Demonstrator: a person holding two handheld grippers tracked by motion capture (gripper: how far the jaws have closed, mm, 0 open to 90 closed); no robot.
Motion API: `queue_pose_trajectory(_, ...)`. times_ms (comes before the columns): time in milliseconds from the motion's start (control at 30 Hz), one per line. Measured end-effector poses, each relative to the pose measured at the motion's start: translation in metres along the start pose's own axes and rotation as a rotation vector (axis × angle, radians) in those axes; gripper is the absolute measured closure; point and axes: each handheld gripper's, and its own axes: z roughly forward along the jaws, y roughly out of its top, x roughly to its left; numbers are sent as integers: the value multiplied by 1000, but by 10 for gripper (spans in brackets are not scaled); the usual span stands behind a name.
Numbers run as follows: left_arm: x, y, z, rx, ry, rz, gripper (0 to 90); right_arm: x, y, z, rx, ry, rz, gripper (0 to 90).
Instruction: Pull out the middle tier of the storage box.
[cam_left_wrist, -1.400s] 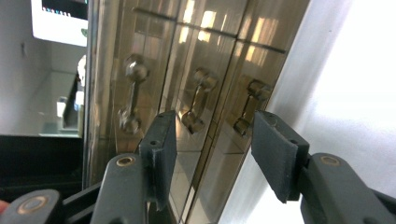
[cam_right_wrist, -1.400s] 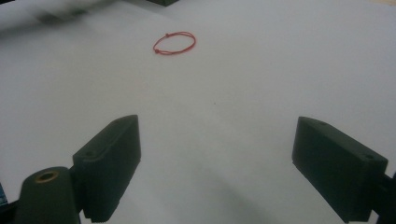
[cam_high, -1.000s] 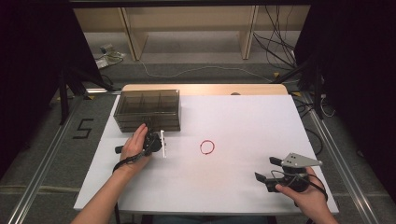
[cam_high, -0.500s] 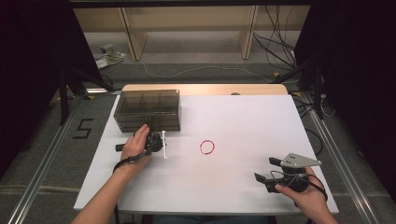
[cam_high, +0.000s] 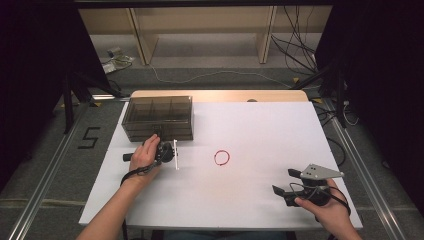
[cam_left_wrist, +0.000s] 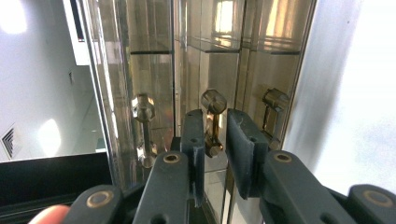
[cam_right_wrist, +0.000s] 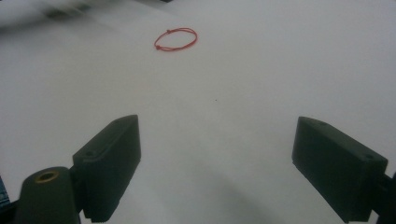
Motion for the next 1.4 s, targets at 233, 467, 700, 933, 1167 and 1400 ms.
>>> queue_pose_trajectory(233, 0, 1, 0, 5, 12, 13, 792, 0, 0, 0, -4, -2, 1, 161)
queue_pose_trajectory(467, 0, 1, 0, 8, 8, 12, 804, 0, 0, 0, -2, 2, -1, 161)
queue_pose_trajectory(700, 0, 1, 0, 7, 7, 14, 808, 0, 0, 0, 3, 8, -3, 162)
queue_pose_trajectory(933, 3, 0, -2, 7, 1, 3, 811, 0, 0, 0, 4, 10, -3, 161)
queue_pose_trajectory(1167, 3, 0, -5, 8, 3, 12, 812, 0, 0, 0, 3, 10, -3, 162)
queue_pose_trajectory(1400, 0, 0, -9, 5, -1, 22, 811, 0, -1, -1, 1, 6, 0, 161)
